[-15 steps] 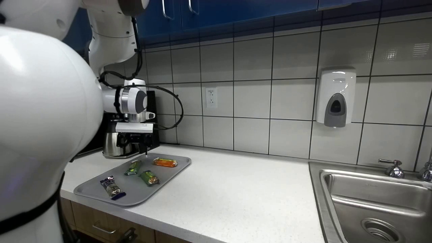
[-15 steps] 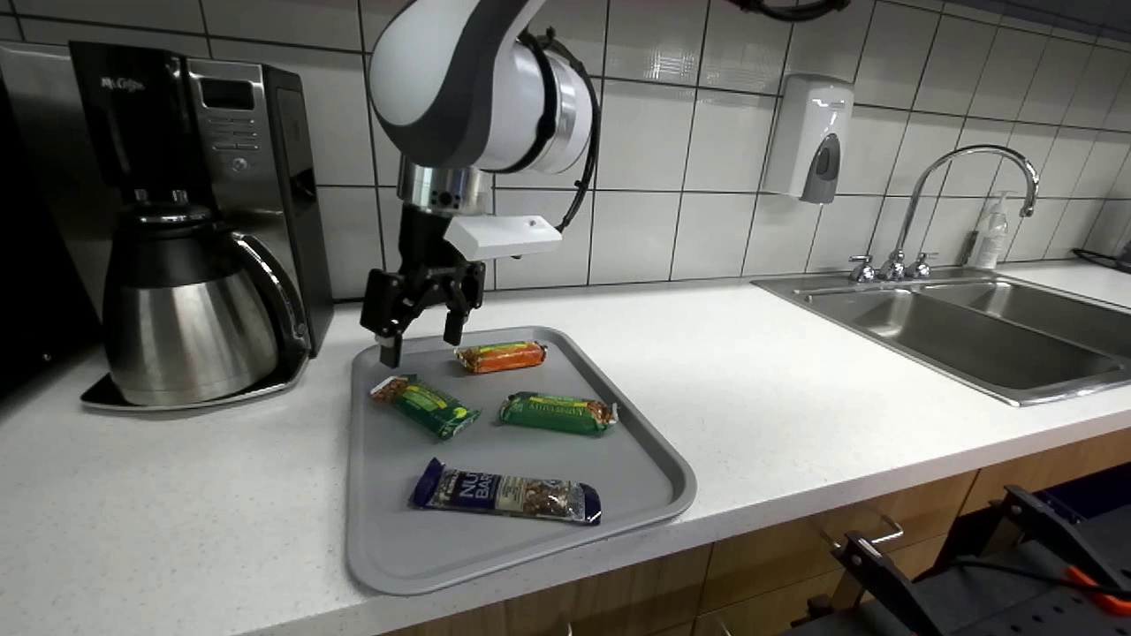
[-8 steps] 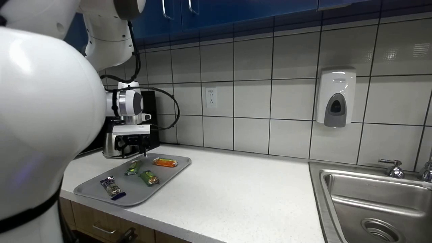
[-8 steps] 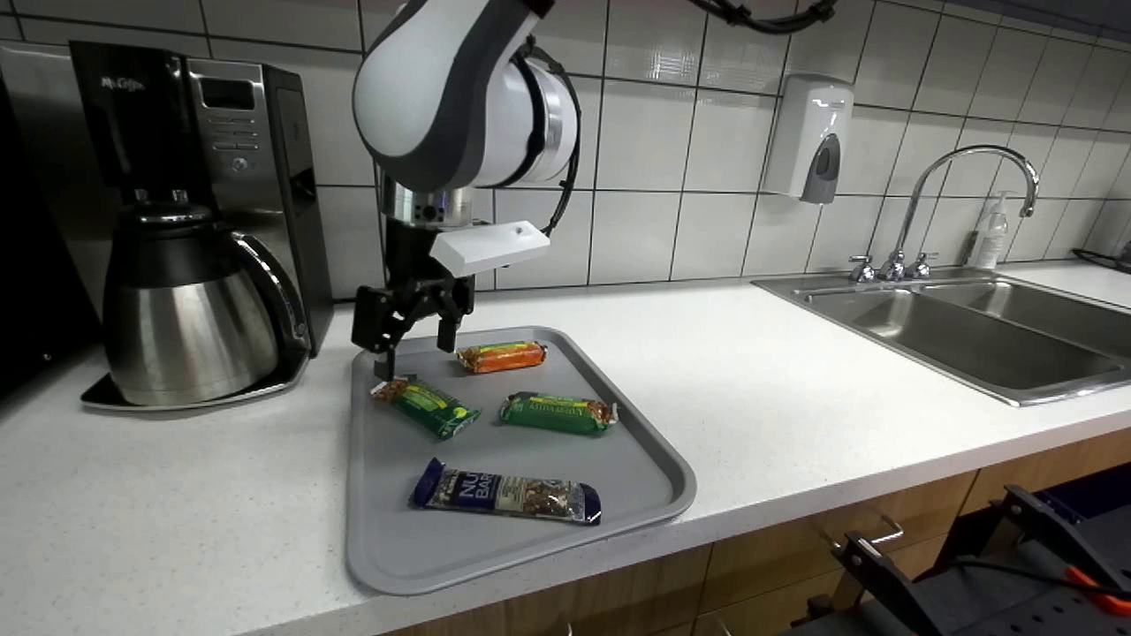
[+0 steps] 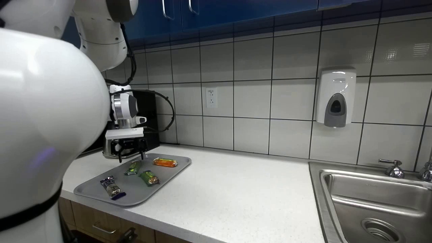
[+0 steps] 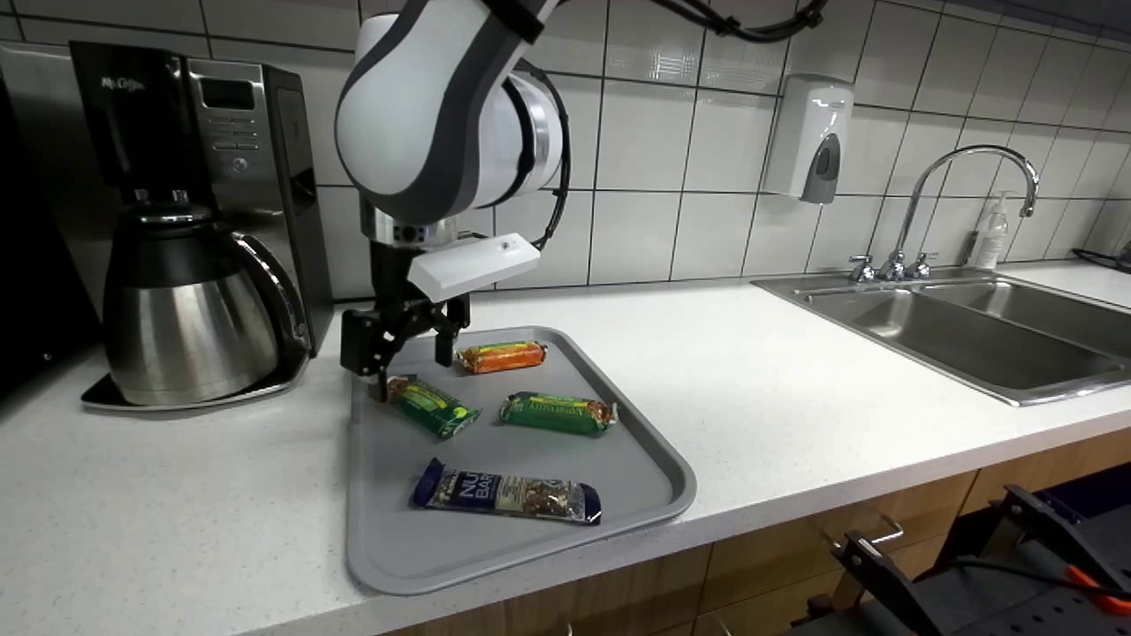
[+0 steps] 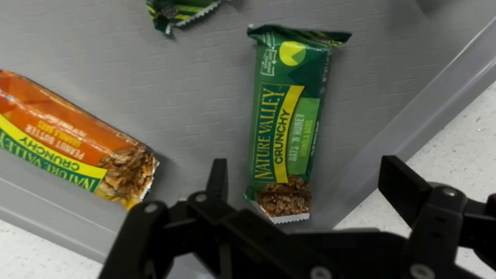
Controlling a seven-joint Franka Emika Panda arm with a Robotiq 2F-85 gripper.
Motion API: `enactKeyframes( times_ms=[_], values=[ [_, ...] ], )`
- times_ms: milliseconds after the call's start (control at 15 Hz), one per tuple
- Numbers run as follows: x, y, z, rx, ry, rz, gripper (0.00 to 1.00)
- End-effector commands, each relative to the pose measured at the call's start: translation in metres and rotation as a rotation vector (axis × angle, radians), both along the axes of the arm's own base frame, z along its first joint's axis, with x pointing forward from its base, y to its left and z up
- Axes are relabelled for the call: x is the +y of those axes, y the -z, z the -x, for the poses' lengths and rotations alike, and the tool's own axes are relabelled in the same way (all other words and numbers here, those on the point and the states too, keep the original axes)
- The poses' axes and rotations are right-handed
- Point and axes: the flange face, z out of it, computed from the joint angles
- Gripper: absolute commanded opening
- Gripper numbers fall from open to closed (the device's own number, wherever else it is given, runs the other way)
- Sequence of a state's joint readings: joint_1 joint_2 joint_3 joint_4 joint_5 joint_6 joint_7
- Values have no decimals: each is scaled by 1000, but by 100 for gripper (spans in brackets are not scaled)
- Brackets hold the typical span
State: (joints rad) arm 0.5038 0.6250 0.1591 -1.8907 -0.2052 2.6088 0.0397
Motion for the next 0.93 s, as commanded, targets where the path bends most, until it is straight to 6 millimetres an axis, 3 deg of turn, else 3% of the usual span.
enactKeyframes(
  times_ms=[0, 867],
  values=[
    [8, 7, -4, -6, 50, 41, 100],
    [14, 18, -8, 12, 114, 62, 100]
  ],
)
